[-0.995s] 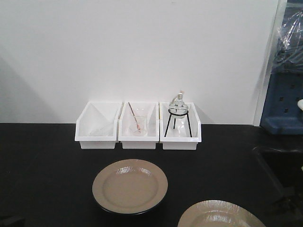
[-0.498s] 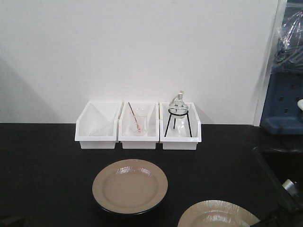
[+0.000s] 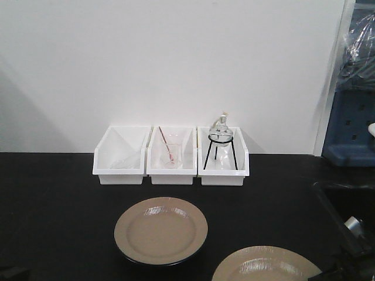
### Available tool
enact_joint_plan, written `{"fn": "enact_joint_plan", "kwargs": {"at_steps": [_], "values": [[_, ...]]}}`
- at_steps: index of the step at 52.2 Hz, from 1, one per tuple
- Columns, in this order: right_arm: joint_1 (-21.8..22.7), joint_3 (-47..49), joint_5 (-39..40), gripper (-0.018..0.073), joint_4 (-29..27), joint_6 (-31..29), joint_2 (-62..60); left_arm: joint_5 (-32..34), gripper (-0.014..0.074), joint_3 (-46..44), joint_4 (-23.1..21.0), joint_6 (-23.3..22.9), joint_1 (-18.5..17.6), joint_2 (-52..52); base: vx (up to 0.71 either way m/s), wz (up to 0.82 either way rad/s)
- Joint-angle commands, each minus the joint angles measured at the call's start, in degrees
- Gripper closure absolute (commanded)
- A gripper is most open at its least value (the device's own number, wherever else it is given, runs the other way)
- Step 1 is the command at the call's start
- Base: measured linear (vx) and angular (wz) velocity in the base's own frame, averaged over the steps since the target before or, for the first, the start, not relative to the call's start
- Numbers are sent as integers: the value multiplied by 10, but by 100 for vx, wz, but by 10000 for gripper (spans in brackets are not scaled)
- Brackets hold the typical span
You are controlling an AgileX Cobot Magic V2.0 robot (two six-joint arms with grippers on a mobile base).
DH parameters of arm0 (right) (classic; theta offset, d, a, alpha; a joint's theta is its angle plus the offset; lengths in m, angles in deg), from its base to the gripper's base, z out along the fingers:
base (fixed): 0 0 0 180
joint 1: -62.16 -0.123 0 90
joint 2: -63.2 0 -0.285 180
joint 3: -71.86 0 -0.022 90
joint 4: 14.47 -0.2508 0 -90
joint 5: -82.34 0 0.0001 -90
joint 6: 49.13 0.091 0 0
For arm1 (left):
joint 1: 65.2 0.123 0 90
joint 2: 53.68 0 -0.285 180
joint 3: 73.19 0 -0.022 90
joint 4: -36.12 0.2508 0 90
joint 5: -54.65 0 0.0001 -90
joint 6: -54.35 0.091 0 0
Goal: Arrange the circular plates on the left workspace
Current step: 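Move the right gripper to the rim of the other tan plate, then grip the plate rim with the right gripper and lift it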
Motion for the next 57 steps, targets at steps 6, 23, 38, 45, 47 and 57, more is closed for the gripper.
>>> {"fn": "enact_joint_plan", "kwargs": {"at_steps": [6,23,38,45,47,57], "values": [[41,31,-26,565,-45,26,-75,13,596,-15,-20,-1,1,15,0,0],[42,56,-60,565,-210,31,-107,15,596,-15,-23,-1,1,15,0,0],[-60,85,-9,565,-328,30,-108,20,596,-15,-24,-1,1,15,0,0],[-136,99,82,565,-344,33,-108,20,596,-15,-24,-1,1,15,0,0],[-155,102,108,565,-346,33,-106,20,596,-15,-24,-1,1,15,0,0],[-239,125,179,565,-391,31,-66,15,596,-15,-23,-1,1,15,0,0]]}}
